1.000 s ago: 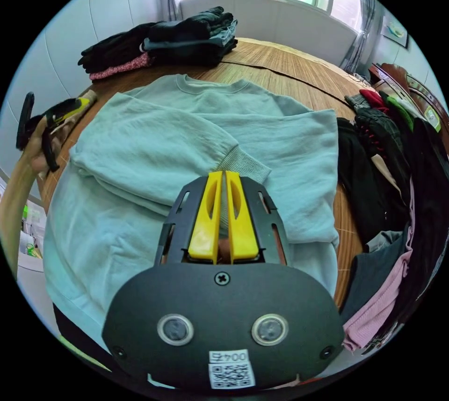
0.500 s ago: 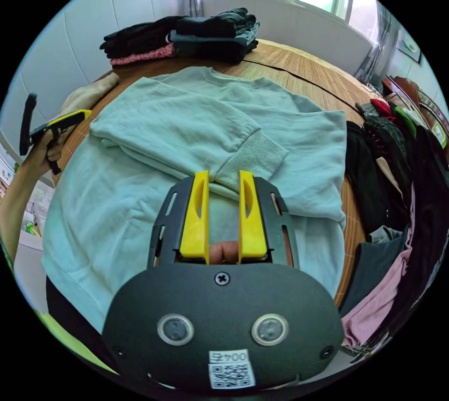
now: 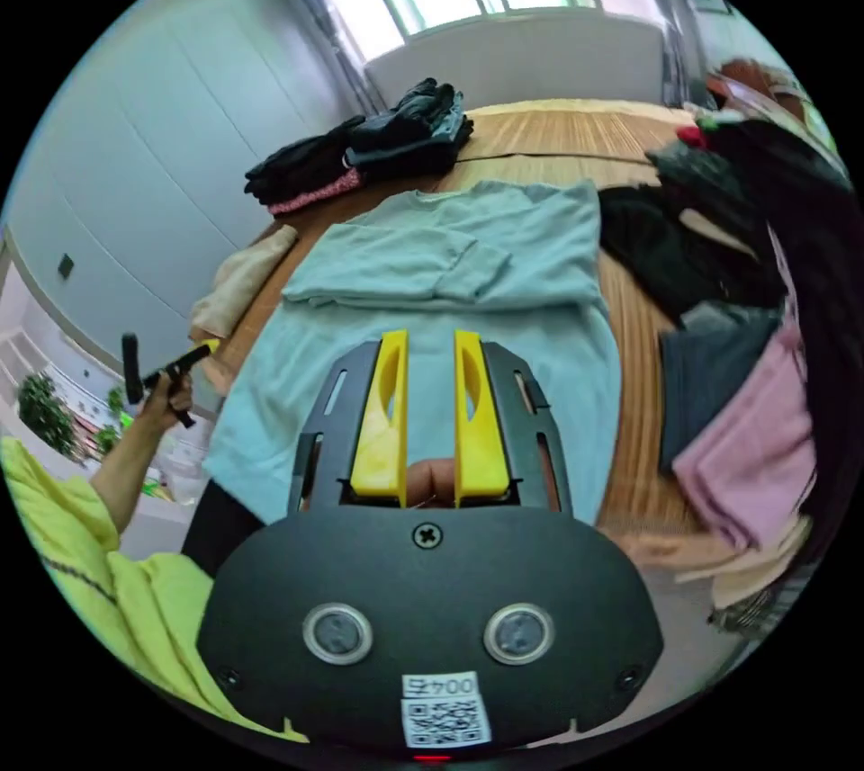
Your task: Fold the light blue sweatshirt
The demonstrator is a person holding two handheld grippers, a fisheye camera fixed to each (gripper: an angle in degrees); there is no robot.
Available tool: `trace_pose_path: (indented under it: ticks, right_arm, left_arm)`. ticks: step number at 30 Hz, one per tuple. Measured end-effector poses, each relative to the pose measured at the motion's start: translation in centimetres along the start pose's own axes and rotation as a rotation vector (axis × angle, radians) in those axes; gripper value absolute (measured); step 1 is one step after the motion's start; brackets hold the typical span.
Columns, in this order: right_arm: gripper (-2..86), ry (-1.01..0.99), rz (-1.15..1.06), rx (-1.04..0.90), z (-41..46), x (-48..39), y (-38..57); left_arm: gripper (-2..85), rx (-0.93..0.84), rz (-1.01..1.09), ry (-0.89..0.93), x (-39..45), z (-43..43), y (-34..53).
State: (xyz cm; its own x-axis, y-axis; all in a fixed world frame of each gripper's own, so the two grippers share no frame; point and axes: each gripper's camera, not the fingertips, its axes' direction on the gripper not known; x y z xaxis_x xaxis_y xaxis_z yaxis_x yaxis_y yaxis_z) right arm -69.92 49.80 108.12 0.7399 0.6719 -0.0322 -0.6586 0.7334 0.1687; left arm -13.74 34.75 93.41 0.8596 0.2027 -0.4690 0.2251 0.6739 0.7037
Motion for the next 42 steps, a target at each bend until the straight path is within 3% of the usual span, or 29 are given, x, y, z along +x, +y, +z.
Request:
trace_pose_path:
  ticks: [6, 11, 13, 19, 35, 39, 42]
  right_arm:
    - [9.6, -0.208, 0.370, -0.011, -7.2, 8.4, 14.8]
    - [12.1, -0.381, 0.670, 0.016, -7.8, 13.4, 24.3]
    - [13.2, -0.489, 0.756, 0.043, -7.0, 14.9, 26.4]
    - [14.4, -0.579, 0.799, 0.025, -3.8, 16.6, 27.9]
    - [13.5, -0.622, 0.642, -0.075, 1.0, 15.9, 26.6]
    - [9.1, -0.603, 0.596, -0.093, 1.4, 15.4, 26.2]
    - [4.6, -0.568, 0.565, -0.112, 1.2, 15.2, 26.1]
  left_arm:
    - [5.9, -0.140, -0.221, 0.183, -6.3, -5.4, 18.8]
    - [13.0, -0.200, -0.627, 0.752, -12.5, -1.3, 29.2]
    - [13.9, -0.154, -0.677, 0.815, -13.5, -0.6, 30.3]
    - [15.1, -0.218, -0.547, 0.779, -13.3, 0.9, 28.9]
    - [13.9, -0.266, -0.482, 0.871, -14.3, 4.4, 27.8]
    - [11.5, -0.285, -0.470, 0.861, -14.7, 4.3, 27.3]
    - [6.7, -0.330, -0.403, 0.731, -14.7, 3.3, 26.5]
